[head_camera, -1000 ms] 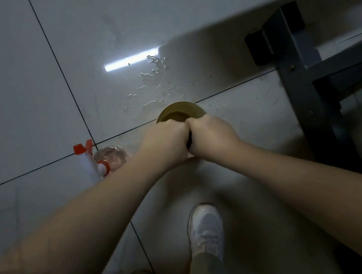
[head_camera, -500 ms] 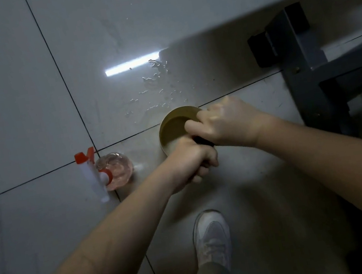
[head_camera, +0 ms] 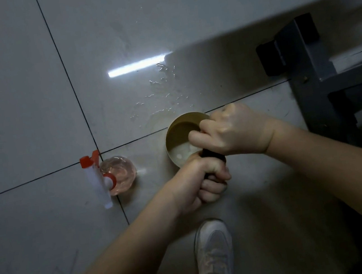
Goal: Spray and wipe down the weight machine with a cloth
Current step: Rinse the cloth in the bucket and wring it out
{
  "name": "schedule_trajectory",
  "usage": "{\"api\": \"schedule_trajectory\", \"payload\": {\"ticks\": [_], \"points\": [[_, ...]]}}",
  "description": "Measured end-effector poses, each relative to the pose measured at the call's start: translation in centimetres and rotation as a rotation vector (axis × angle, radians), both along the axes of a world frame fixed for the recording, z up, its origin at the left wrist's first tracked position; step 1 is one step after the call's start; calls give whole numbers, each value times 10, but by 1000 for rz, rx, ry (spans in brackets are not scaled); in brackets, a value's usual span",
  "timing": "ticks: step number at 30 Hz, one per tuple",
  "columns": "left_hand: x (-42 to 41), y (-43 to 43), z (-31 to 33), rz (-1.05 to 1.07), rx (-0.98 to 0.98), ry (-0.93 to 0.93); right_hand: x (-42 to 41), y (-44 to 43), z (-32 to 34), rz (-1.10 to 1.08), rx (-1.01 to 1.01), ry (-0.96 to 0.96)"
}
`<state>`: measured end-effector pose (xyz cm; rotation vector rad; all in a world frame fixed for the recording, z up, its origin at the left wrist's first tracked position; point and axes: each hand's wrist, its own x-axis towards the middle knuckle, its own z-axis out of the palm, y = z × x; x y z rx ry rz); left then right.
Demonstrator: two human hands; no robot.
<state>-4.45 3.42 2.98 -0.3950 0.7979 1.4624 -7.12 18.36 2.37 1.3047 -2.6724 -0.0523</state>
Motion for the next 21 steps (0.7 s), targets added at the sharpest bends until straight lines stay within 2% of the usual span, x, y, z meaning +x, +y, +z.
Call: {"api": "schedule_trajectory", "payload": {"ticks": [6,12,15,18,19,21], "points": [[-6,3,-4,-59,-51,14,3,3,-2,-88,24,-26],[-21,11,-6,-87,-182,227,0,4,-2,-294,51,-107],[-25,11,-8,-160,-274,430,5,3,-8,-407,17,-257],[-23,13,-10,-204,-460,690,14,-5,-15,-576,10,-362],[-22,13,-11,-202,-507,744,17,-9,-14,-667,39,-400],[-18,11,-12,-188,-559,830,21,-11,-10,-937,72,-593]]}}
